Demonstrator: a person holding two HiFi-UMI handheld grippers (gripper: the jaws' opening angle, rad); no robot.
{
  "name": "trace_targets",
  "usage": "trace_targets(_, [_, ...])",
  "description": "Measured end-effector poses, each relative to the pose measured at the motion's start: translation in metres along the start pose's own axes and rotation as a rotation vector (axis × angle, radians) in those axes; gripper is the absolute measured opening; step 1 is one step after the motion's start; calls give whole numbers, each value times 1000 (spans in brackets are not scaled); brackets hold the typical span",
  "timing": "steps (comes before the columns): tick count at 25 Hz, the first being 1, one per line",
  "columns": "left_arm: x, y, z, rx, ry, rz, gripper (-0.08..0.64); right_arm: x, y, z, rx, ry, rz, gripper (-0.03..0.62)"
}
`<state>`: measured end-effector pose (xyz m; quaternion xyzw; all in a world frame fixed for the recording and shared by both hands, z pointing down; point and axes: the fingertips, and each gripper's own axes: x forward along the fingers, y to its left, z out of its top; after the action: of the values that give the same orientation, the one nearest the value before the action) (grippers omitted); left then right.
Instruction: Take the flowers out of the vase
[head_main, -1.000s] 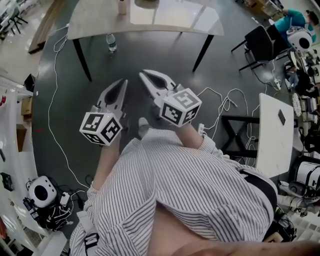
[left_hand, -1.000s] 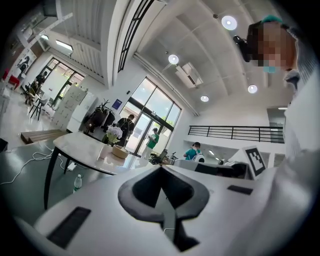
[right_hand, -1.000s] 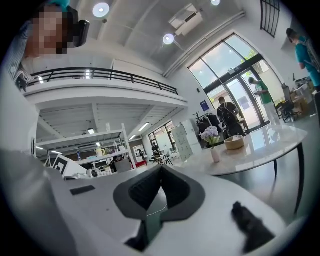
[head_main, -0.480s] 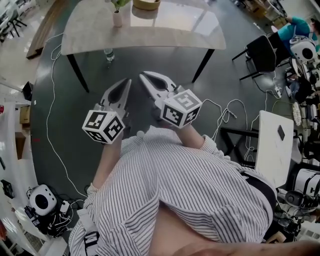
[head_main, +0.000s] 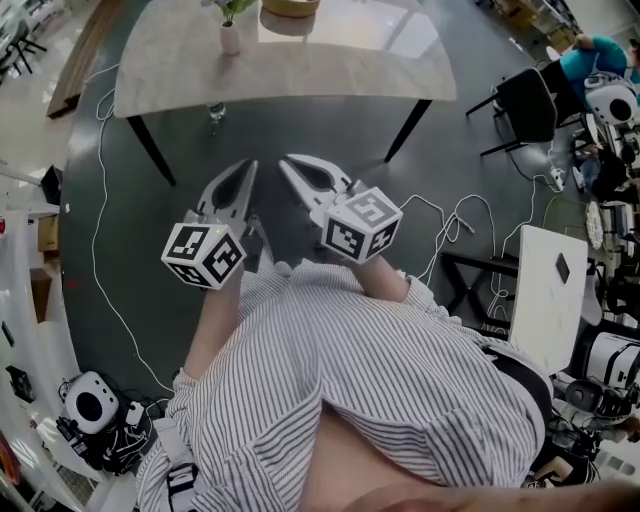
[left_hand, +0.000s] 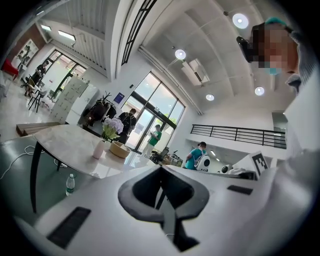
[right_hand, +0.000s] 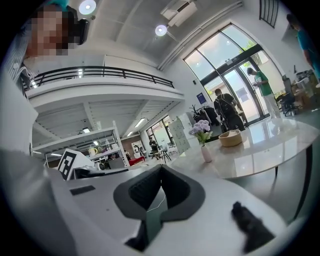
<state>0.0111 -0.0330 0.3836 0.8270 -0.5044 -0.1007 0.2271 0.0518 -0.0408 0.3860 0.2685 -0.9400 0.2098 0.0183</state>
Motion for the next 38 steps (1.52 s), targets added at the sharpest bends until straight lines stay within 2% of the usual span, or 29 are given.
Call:
trace_targets(11, [57,55,29,0,29,-42,9,66,-48,25,28,-16,-47,15])
trace_targets(24, [130,160,108,7,42,-94,9,190,-94,82,17,-45,-108,15])
trace_targets(30, [166,190,136,45,61,-151,9,227,-127,112,11,-94,-174,15])
trace_targets(35, [187,209,154,89,79,-201,9,263,-138,126,12,-114,-190,15])
trace_targets(38, [196,215,153,68,98,-228,9,275,-142,128,5,-98,-194,15])
